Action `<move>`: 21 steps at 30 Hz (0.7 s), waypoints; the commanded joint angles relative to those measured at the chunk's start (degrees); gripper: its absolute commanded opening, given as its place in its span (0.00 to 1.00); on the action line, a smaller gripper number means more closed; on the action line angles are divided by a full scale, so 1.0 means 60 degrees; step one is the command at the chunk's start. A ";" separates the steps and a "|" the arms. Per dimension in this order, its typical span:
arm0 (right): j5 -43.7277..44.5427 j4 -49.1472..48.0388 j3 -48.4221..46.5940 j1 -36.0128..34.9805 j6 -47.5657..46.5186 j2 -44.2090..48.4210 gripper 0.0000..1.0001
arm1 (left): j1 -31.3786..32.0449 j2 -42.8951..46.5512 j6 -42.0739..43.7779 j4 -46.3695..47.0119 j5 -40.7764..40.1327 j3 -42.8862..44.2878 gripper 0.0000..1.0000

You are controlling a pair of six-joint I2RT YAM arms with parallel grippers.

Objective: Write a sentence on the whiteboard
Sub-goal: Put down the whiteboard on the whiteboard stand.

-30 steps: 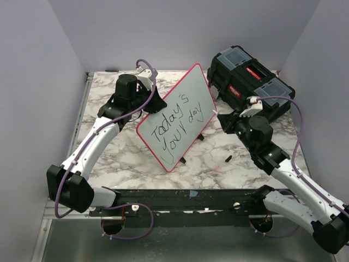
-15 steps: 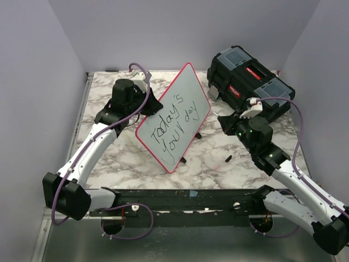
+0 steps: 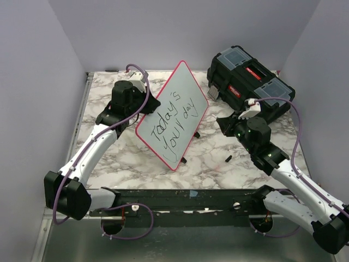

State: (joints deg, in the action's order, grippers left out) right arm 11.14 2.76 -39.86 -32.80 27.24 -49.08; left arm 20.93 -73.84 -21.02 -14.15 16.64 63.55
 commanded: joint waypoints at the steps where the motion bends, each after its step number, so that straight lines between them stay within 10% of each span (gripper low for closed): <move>1: -0.0179 0.0052 0.0147 -0.0040 0.0102 -0.0081 0.01 | 0.0557 -0.0940 0.0688 -0.1528 -0.0569 -0.1838 0.00; 21: -0.0292 0.0023 0.0284 -0.0042 0.0232 -0.0169 0.01 | 0.0555 -0.0609 0.1210 -0.1223 -0.1410 -0.2120 0.03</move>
State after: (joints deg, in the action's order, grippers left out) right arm 10.37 2.79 -38.70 -32.80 28.47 -50.04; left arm 20.49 -72.82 -20.03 -6.50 8.08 57.10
